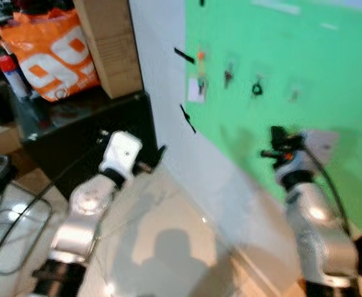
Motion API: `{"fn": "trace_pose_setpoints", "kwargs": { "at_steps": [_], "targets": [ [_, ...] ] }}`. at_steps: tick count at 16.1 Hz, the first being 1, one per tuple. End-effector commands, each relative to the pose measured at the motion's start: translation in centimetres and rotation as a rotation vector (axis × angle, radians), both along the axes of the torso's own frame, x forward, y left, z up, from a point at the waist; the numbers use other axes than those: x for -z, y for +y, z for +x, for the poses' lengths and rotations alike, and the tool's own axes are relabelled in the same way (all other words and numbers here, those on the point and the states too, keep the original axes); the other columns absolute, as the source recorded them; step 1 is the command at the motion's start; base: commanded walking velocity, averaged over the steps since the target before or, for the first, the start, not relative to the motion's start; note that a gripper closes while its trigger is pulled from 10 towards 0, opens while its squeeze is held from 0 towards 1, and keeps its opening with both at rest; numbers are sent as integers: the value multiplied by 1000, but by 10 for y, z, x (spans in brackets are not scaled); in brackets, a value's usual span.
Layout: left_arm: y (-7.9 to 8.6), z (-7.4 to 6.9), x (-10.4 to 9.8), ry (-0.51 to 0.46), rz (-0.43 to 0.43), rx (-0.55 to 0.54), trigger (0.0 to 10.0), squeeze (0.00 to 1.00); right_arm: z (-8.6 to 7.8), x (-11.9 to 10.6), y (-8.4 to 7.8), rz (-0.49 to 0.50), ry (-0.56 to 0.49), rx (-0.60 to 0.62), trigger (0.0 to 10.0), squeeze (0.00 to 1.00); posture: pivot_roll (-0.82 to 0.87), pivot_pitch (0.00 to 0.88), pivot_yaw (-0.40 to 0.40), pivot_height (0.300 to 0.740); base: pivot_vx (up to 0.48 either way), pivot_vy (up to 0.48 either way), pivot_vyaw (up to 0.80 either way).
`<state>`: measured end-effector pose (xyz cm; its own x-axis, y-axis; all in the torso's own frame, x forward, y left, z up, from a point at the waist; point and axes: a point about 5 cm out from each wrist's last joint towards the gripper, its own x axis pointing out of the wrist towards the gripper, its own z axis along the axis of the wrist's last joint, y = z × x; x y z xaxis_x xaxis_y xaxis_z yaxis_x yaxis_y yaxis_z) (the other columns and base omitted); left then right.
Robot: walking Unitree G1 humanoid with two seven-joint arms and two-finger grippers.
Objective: Hang keys on a hook
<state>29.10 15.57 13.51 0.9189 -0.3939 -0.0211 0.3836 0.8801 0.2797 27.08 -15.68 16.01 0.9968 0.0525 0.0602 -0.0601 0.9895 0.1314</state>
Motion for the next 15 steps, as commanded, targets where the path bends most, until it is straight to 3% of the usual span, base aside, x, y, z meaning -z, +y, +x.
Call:
{"fn": "trace_pose_setpoints", "kwargs": {
  "at_steps": [1, 4, 8, 15],
  "targets": [
    [-4, 1, -2, -6, -11, 17, 10000, 0, -1, -1, -6, -7, -5, 24, 10000, 0, -29, 0, 59, 740, 266, 0, 0],
    [-3, 1, -2, -3, -6, 27, 10000, 0, 0, -3, -5, -5, -12, 16, 10000, 0, -27, 0, 59, 740, 172, 0, 0],
    [-15, 1, -4, 11, 15, 158, 10000, 0, 5, -10, -2, -9, -32, 3, 10000, 0, -39, 0, 60, 740, 0, 0, 0],
    [-27, 4, -9, 10, 11, 260, 10000, 0, 11, -22, 0, -31, -64, -28, 10000, 0, -57, 0, 54, 740, 0, 0, 0]
  ]
}}
